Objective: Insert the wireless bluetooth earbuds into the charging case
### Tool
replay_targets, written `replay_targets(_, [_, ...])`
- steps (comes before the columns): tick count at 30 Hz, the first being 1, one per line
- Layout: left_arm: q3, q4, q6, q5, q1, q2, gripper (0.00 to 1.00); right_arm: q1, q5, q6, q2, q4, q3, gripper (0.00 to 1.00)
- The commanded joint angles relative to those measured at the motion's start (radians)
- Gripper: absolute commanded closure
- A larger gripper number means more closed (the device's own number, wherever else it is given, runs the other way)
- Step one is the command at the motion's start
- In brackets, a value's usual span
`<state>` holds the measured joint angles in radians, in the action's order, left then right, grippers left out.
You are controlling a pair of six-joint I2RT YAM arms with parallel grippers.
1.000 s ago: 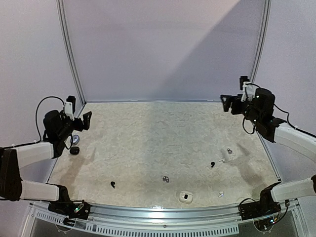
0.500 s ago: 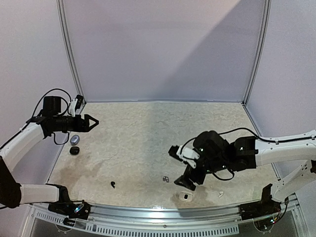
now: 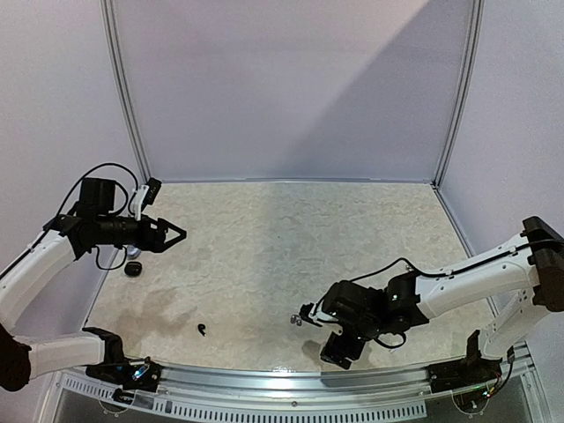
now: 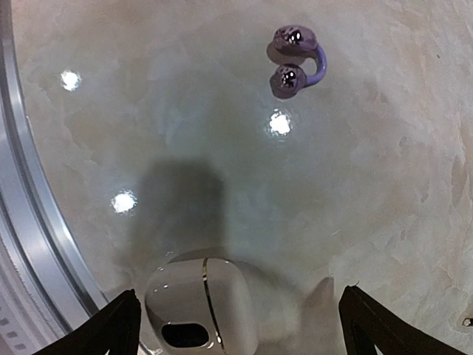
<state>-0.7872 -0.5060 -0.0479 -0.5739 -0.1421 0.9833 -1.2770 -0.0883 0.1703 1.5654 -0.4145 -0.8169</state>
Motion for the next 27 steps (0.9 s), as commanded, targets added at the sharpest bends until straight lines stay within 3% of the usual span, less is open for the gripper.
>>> replay_targets(1, [-0.003, -0.044, 0.046, 0.023, -0.017, -0.029, 0.10, -0.022, -0.036, 0.074, 0.059, -0.068, -0.044, 0.09])
replay_targets(9, [-0.015, -0.058, 0.092, 0.023, -0.027, -0.044, 0.09, -0.033, -0.063, 0.105, 0.120, -0.172, -0.087, 0.24])
replay_targets(16, [-0.020, -0.051, 0.056, 0.031, -0.050, -0.060, 0.13, -0.032, -0.122, 0.082, 0.073, -0.148, -0.124, 0.57])
replay_targets(22, [-0.061, -0.007, -0.073, 0.001, -0.121, -0.075, 0.21, -0.032, -0.280, -0.080, -0.030, -0.067, -0.255, 0.64])
replay_targets(27, [-0.135, 0.050, -0.162, -0.050, -0.207, -0.051, 0.24, -0.032, -0.346, -0.327, -0.094, 0.170, -0.374, 0.65])
